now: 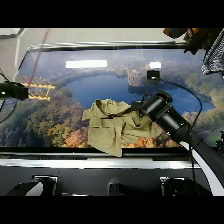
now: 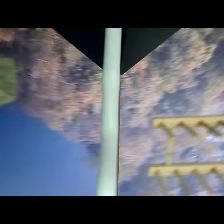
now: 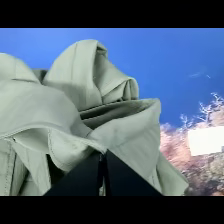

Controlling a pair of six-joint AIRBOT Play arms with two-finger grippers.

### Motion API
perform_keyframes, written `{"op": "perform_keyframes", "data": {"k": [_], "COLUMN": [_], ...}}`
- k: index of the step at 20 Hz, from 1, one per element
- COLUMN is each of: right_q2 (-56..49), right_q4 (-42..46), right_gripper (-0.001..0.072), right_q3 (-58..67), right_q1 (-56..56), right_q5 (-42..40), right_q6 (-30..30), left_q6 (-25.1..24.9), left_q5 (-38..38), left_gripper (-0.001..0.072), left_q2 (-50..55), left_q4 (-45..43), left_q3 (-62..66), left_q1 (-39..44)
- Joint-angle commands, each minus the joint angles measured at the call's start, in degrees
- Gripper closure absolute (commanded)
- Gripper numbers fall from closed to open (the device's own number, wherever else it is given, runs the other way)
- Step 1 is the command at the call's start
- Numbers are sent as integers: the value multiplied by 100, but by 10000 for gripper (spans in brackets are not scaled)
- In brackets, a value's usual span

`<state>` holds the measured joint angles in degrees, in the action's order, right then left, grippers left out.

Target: Fold the clothes and pants, and hang the long-sleeved shirts on hangers.

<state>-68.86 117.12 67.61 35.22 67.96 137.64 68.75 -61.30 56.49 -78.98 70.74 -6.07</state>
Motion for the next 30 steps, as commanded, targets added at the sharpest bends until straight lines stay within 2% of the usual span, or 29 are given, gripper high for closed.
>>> {"op": "perform_keyframes", "data": {"k": [1,5,8,11,17,21,23,27,30], "right_q2": [0,0,0,0,0,-2,-2,0,0], "right_q4": [164,238,247,247,289,413,459,442,431], "right_gripper": [683,683,683,683,683,683,683,683,683], "right_q3": [-2,-2,-2,-2,-2,-2,-2,-2,-2], "right_q1": [-2,-2,-2,-2,-2,-2,-2,-2,-2], "right_q5": [157,269,286,330,437,435,433,413,409], "right_q6": [22,170,452,562,885,1202,1311,1320,1318], "left_q6": [-179,-184,-166,-166,-168,-260,-627,-640,-975], "left_q5": [-203,-221,-258,-656,-1366,-2033,-2013,-1832,-1375], "left_gripper": [693,693,692,692,691,691,692,691,691], "left_q2": [-619,-1639,-2326,-2782,-3501,-3598,-3574,-3095,-2485], "left_q4": [57,61,208,575,601,767,973,1246,1670], "left_q3": [-638,-1969,-2566,-3001,-3368,-3445,-3467,-3467,-3462], "left_q1": [957,2074,2579,2750,2806,2806,2806,2809,2809]}}
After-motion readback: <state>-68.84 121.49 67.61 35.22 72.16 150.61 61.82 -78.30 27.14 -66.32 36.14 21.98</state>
